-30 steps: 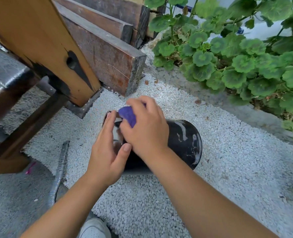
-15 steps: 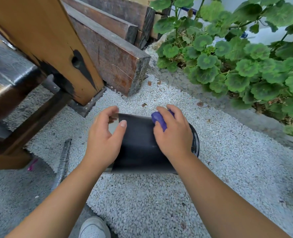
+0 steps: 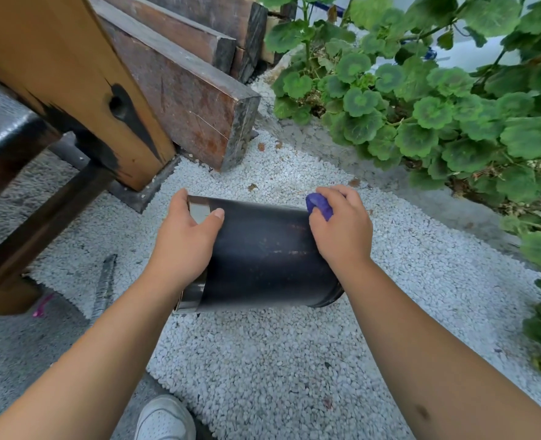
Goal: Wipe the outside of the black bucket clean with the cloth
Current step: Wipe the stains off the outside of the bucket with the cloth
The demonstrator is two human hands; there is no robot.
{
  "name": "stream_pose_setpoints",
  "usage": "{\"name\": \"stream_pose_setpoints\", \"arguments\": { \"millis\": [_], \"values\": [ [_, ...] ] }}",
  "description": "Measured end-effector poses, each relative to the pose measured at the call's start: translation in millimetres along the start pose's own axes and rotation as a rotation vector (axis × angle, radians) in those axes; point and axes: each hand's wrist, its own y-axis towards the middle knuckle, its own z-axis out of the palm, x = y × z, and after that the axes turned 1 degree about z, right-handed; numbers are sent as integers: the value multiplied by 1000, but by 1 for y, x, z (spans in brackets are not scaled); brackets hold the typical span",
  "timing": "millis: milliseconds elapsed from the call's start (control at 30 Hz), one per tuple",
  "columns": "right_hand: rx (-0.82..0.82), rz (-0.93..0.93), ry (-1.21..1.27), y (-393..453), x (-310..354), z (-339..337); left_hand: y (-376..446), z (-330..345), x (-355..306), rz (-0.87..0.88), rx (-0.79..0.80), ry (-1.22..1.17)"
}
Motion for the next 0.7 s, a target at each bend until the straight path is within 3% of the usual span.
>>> {"name": "stream_pose_setpoints", "arguments": {
  "millis": [100,200,267,333,500,700],
  "values": [
    [-70,97,270,7,2,-7,3,-3,-2,-27,10,2],
    [-282,444,757,20,-1,-25,7,-10,-1,-50,-11,-44],
    [-242,705,1158,32,-10,-37,9,-15,1,-36,-20,-70],
    [-134,837,1459,38,-21,-45,9,-17,2,-10,-4,-129],
    [96,817,1444,28,-43,-49,7,-19,0,28,55,-307],
    [203,780,1500,28,-46,-42,0,-20,-3,66,51,-403]
  ]
}}
